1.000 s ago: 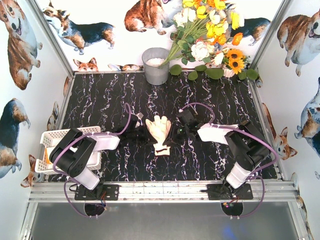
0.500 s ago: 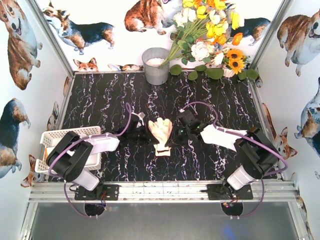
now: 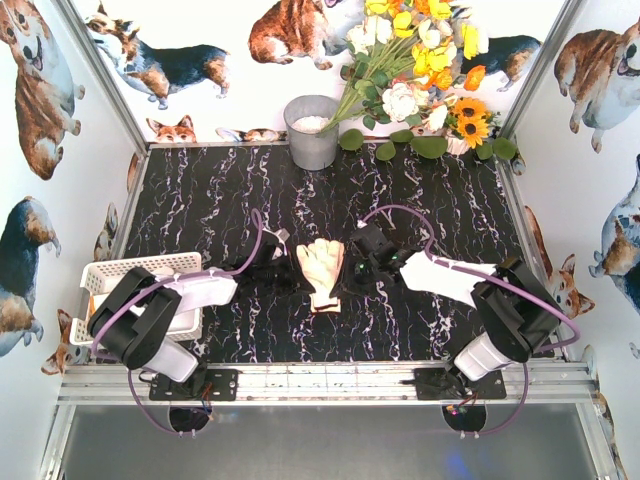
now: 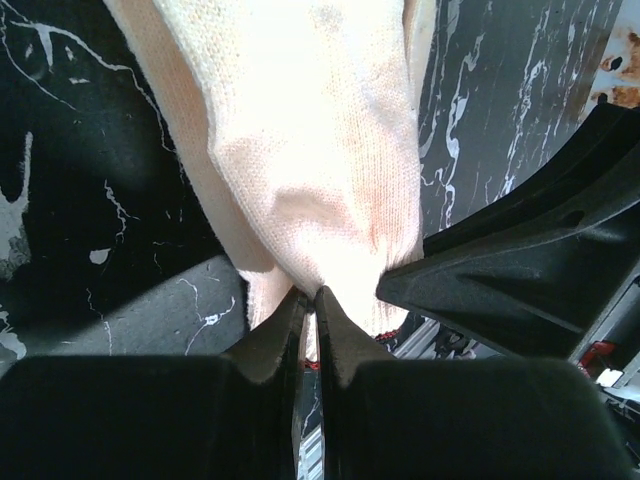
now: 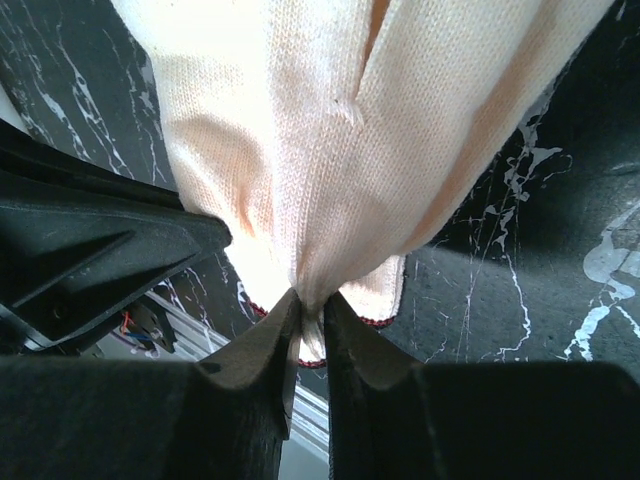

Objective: Put the gloves into the storage basket
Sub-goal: Pair the glove with the glove.

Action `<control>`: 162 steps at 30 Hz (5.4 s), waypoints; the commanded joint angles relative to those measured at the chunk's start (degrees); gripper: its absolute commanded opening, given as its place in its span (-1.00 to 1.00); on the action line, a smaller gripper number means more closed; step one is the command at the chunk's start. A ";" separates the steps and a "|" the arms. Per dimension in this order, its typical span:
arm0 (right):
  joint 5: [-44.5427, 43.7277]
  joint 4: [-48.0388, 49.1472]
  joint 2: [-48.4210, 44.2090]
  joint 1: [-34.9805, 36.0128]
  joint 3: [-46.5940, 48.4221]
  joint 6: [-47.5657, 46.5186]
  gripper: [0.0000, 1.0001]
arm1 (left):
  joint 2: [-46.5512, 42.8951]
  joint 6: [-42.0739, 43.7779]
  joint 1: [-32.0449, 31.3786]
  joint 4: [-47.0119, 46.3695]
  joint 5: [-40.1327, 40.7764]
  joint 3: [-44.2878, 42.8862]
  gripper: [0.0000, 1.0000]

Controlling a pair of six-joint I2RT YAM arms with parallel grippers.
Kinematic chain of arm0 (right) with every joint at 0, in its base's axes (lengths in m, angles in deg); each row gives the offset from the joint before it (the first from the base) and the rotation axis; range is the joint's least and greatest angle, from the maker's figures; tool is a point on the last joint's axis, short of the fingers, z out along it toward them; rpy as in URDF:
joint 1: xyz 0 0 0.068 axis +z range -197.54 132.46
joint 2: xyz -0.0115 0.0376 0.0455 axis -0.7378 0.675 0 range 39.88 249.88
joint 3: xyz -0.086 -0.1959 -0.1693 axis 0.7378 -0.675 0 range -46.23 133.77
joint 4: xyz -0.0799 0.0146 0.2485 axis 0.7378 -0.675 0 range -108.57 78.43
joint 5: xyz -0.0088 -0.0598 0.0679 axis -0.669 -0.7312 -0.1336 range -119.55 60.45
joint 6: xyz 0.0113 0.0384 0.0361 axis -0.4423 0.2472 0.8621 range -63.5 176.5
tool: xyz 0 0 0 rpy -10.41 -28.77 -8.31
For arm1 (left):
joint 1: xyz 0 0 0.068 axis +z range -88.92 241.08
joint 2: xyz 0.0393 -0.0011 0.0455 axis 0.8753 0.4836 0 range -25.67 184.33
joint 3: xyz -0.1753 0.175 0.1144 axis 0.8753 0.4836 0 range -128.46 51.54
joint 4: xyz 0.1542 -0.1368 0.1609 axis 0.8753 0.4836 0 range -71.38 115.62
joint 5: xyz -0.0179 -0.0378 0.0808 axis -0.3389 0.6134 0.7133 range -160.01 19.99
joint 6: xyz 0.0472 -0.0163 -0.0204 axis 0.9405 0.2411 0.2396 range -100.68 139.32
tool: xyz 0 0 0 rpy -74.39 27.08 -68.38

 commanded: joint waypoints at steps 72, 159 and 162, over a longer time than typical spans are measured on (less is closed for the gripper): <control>-3.26 -2.79 -11.66 -7.53 0.69 -6.12 -0.26 | -8.04 19.13 2.21 24.32 10.84 -16.74 -0.02; 11.00 10.10 17.26 -10.02 7.50 -5.87 -0.52 | 31.43 8.96 11.36 -13.52 -17.02 -28.84 -0.95; 10.98 9.98 17.05 -10.02 7.41 -5.84 -0.53 | 31.41 10.01 11.29 -13.05 -17.08 -28.79 -1.00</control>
